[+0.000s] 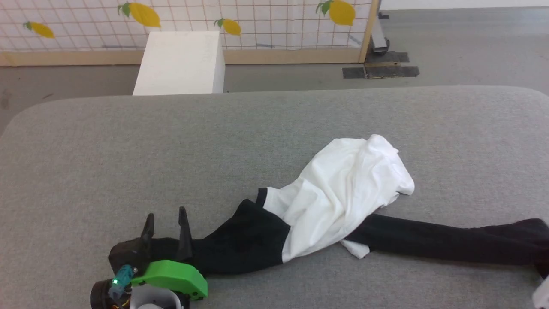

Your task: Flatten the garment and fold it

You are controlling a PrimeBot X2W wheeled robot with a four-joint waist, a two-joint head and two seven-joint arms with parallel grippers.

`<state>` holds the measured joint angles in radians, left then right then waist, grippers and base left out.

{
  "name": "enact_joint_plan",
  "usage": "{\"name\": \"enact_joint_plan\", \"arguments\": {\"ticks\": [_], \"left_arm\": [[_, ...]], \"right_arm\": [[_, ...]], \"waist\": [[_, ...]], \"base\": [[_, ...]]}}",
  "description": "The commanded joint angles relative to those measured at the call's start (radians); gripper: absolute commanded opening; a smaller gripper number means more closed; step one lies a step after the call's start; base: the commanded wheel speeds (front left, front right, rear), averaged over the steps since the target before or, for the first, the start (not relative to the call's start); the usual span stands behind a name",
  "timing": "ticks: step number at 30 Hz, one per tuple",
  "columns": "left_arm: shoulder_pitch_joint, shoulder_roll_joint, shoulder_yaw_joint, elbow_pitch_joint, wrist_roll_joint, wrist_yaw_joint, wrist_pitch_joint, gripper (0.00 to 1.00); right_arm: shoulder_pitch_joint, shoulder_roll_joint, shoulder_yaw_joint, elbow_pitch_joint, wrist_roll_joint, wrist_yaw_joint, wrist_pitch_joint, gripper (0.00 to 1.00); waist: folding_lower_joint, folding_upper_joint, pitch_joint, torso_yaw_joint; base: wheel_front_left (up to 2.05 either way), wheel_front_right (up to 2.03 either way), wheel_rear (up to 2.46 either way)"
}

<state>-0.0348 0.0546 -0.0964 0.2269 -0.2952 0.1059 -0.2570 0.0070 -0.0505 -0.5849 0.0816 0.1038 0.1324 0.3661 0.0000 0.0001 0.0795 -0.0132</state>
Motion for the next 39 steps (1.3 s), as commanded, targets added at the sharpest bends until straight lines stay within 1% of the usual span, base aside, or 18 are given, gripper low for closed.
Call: {"name": "enact_joint_plan", "arguments": {"ticks": [1, 3, 5, 8, 11, 14, 16, 18, 21, 24, 26, 28, 30, 33, 37, 38, 39], "left_arm": [[0.006, -0.004, -0.007, 0.006, 0.006, -0.009, -0.005, 1.00], [0.004, -0.004, -0.016, 0.006, 0.000, -0.016, -0.005, 1.00], [0.000, -0.004, -0.027, 0.004, 0.003, -0.020, -0.005, 1.00], [-0.016, -0.004, -0.060, -0.006, 0.009, -0.037, -0.005, 1.00], [-0.073, -0.004, -0.153, -0.019, 0.012, -0.079, 0.017, 1.00], [-0.168, -0.004, -0.279, -0.021, -0.010, -0.117, 0.064, 1.00], [-0.242, -0.004, -0.367, -0.004, -0.031, -0.132, 0.104, 1.00], [-0.314, -0.004, -0.449, 0.023, -0.062, -0.136, 0.151, 1.00], [-0.410, -0.004, -0.545, 0.088, -0.128, -0.123, 0.240, 1.00], [-0.508, -0.004, -0.624, 0.180, -0.206, -0.087, 0.375, 1.00], [-0.570, -0.004, -0.657, 0.232, -0.256, -0.049, 0.443, 1.00], [-0.629, -0.004, -0.690, 0.287, -0.279, -0.006, 0.507, 1.00], [-0.680, -0.004, -0.725, 0.338, -0.299, 0.020, 0.574, 1.00], [-0.736, -0.004, -0.758, 0.399, -0.341, 0.036, 0.651, 1.00], [-0.781, -0.004, -0.789, 0.444, -0.387, 0.031, 0.693, 1.00], [-0.788, -0.004, -0.797, 0.451, -0.394, 0.027, 0.696, 0.48], [-0.796, -0.004, -0.806, 0.457, -0.401, 0.020, 0.694, 0.11]], "right_arm": [[0.010, 0.000, 0.026, 0.010, 0.027, -0.002, -0.030, 1.00], [0.013, 0.000, 0.073, 0.019, 0.056, -0.002, -0.086, 1.00], [0.010, 0.000, 0.121, 0.037, 0.113, -0.002, -0.148, 1.00], [0.019, 0.000, 0.193, 0.058, 0.129, -0.002, -0.212, 1.00], [0.018, 0.000, 0.255, 0.060, 0.129, -0.002, -0.267, 1.00], [0.007, 0.000, 0.304, 0.042, 0.121, -0.002, -0.320, 1.00], [0.002, 0.000, 0.336, 0.027, 0.114, -0.002, -0.348, 1.00], [-0.002, 0.000, 0.366, 0.014, 0.106, -0.002, -0.368, 1.00], [-0.010, 0.000, 0.406, 0.006, 0.100, -0.002, -0.376, 1.00], [-0.017, 0.000, 0.450, 0.000, 0.106, -0.002, -0.376, 1.00], [-0.025, 0.000, 0.475, -0.001, 0.112, -0.002, -0.375, 1.00], [-0.033, 0.000, 0.498, -0.004, 0.116, -0.002, -0.377, 1.00], [-0.040, 0.000, 0.517, -0.006, 0.125, -0.002, -0.380, 1.00], [-0.051, 0.000, 0.543, -0.009, 0.131, -0.002, -0.388, 1.00], [-0.060, 0.000, 0.564, -0.009, 0.136, -0.002, -0.403, 1.00], [-0.061, 0.000, 0.565, -0.008, 0.137, -0.002, -0.405, 1.00], [-0.061, 0.000, 0.567, -0.006, 0.139, -0.002, -0.407, 1.00]], "waist": [[0.0000, -0.0001, -0.012, -0.017], [0.0000, -0.0001, -0.016, -0.026], [0.0000, -0.0001, -0.019, -0.035], [0.0000, -0.0001, -0.023, -0.047], [0.0000, -0.0001, -0.019, -0.061], [0.0000, -0.0001, -0.003, -0.085], [0.0000, -0.0001, 0.011, -0.105], [0.0000, -0.0001, 0.025, -0.128], [0.0000, -0.0001, 0.049, -0.163], [0.0000, -0.0001, 0.075, -0.199], [0.0000, -0.0001, 0.091, -0.220], [0.0000, -0.0001, 0.108, -0.239], [0.0000, -0.0001, 0.122, -0.254], [0.0000, -0.0001, 0.140, -0.274], [0.0000, -0.0001, 0.152, -0.286], [0.0000, -0.0001, 0.153, -0.286], [0.0000, -0.0001, 0.154, -0.286]], "base": [[0.00, 0.00, 0.00], [0.00, 0.00, 0.00], [0.00, 0.00, 0.00], [0.00, 0.00, 0.00], [0.00, 0.00, 0.00], [0.00, 0.00, 0.00], [0.00, 0.00, 0.00], [0.00, 0.00, 0.00], [0.00, 0.00, 0.00], [0.00, 0.00, 0.00], [0.00, 0.00, 0.00], [0.00, 0.00, 0.00], [0.00, 0.00, 0.00], [0.00, 0.00, 0.00], [0.00, 0.00, 0.00], [0.00, 0.00, 0.00], [0.00, 0.00, 0.00]]}}
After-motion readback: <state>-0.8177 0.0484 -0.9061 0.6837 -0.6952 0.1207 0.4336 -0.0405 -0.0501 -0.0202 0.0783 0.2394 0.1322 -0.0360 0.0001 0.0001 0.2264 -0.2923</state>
